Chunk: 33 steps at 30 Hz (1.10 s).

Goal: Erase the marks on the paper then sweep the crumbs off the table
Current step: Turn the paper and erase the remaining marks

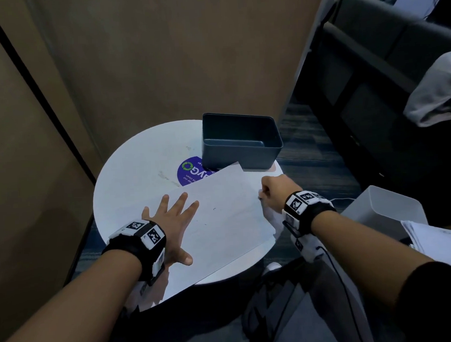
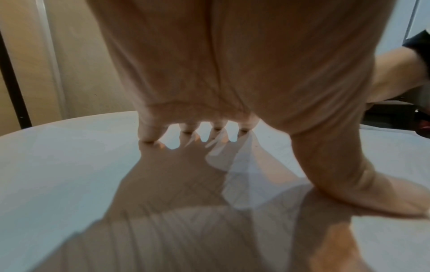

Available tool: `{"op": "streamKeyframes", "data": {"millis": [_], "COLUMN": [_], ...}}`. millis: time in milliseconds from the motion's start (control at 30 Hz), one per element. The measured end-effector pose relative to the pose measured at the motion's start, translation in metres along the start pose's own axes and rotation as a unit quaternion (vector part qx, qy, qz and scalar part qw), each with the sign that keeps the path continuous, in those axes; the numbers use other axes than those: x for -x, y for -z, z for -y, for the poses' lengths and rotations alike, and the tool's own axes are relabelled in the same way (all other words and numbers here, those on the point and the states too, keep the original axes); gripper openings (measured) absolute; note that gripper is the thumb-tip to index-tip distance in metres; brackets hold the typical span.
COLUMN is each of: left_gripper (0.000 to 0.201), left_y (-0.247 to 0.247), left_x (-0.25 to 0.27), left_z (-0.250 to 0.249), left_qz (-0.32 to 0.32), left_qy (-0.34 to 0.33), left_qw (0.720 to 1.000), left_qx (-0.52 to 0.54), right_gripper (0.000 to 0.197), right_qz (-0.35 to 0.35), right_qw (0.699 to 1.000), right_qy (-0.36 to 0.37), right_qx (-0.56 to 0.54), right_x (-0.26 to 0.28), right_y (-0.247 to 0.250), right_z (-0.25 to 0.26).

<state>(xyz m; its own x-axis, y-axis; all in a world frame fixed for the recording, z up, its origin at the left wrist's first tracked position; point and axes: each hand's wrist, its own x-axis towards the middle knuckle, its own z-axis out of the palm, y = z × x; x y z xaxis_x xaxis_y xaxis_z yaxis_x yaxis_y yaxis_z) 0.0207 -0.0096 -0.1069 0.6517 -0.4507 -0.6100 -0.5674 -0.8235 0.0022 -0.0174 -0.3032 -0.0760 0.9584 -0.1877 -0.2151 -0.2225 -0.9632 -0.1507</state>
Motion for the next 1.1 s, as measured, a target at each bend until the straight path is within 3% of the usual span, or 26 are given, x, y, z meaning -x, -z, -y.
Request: {"op": "streamKeyframes", "data": {"millis": [167,267,367,567,767,967,1100], "left_gripper": [0.139,0.140,0.140,0.144,0.146,0.144,0.169], "left_y": [0.006,0.009,0.002,0.006,0.002,0.008,0.003], "left_x": [0.001,-0.001,-0.001,-0.003,-0.003,0.000,-0.002], "left_z": [-0.004,-0.004,-0.001,-0.002,0.000,-0.003,0.000], "left_qz": [-0.001,-0.006,-0.009,-0.003,-0.001,-0.005,-0.015], "left_qy": [-0.001,-0.004,0.000,-0.012,-0.012,-0.014,-0.041], "left_qw": [1.000,1.000,1.000,1.000,1.000,1.000,0.998], "left_qx": [0.000,0.001,0.005,0.007,0.020,0.024,0.046], "right_gripper": [0.016,0.017,0.017,0.014,0.019,0.015,0.020], "right_qz": [0.028,-0.011,-0.002,0.055,0.000,0.058,0.003], "right_qw": [0.993,0.998,0.999,0.987,1.000,0.987,0.999], "right_qy": [0.080,0.030,-0.015,0.139,0.007,0.142,0.049], "right_qx": [-0.084,-0.045,0.039,-0.055,0.009,-0.049,-0.012], "right_x": [0.005,0.004,0.001,0.027,0.018,0.033,0.017], "right_y": [-0.024,-0.016,-0.001,-0.029,-0.012,-0.031,-0.022], "right_z": [0.045,0.020,0.002,0.067,0.008,0.058,0.025]}}
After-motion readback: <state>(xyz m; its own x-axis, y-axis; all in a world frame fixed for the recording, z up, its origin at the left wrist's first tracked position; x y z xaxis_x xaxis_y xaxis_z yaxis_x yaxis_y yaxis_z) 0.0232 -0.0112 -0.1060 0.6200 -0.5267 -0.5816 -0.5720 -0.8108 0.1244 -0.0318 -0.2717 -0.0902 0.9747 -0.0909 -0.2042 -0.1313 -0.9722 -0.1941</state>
